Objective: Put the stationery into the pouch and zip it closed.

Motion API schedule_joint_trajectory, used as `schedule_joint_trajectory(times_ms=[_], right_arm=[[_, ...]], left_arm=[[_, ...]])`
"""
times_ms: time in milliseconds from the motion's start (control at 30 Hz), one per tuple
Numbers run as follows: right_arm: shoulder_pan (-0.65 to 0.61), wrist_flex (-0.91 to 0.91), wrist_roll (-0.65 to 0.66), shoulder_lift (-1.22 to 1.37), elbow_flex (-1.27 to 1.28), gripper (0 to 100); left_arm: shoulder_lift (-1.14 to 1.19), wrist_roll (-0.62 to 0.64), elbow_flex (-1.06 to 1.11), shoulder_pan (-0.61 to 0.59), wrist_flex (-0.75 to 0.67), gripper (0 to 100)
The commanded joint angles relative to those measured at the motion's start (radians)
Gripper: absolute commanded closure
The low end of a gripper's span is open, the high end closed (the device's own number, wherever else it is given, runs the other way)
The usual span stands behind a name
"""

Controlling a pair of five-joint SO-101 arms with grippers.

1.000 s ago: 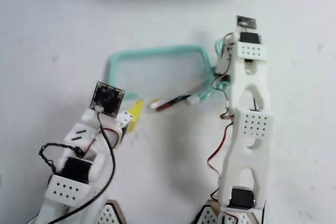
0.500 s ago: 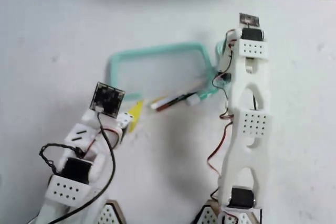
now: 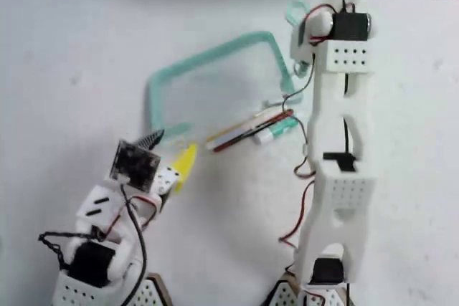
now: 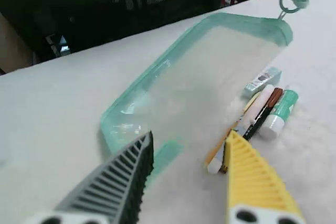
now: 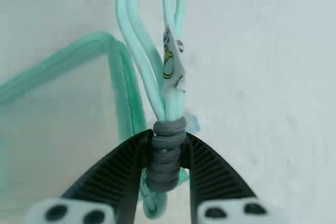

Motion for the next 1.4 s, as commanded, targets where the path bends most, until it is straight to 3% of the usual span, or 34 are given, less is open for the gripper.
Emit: schedule_joint_trajectory(times_ms=[0,133,333,433,533,767,1033,1267,1367], right_arm=[[-0.073,0.024,0.020,-0.203,0.086,98.1],[-0.128,0.022,0.018,-0.378,0.253,98.1],[-0.200,0.022,0.025,-0.624,0.367,98.1],[-0.231,0.022,0.025,-0.740,0.394,97.9],[-0.271,0.022,0.025,-0.832,0.439,97.8],[-0.390,0.021,0.026,-0.917,0.506,97.8],[-0.536,0.021,0.081,-0.923,0.505,98.1],[-0.608,0.022,0.081,-0.929,0.505,98.1],[-0.645,0.022,0.081,-0.963,0.505,98.1]], left_arm=[[-0.036,-0.063,-0.055,0.019,0.049,77],[-0.035,-0.072,-0.084,0.019,0.069,85],[-0.036,-0.072,-0.086,0.021,0.094,85],[-0.036,-0.089,-0.123,0.059,0.167,81],[-0.036,-0.153,-0.226,0.174,0.302,76],[-0.036,-0.186,-0.325,0.232,0.322,72],[-0.036,-0.178,-0.239,0.225,0.166,72],[-0.036,-0.064,-0.150,0.222,0.028,72],[-0.036,-0.048,-0.132,0.165,-0.005,72]])
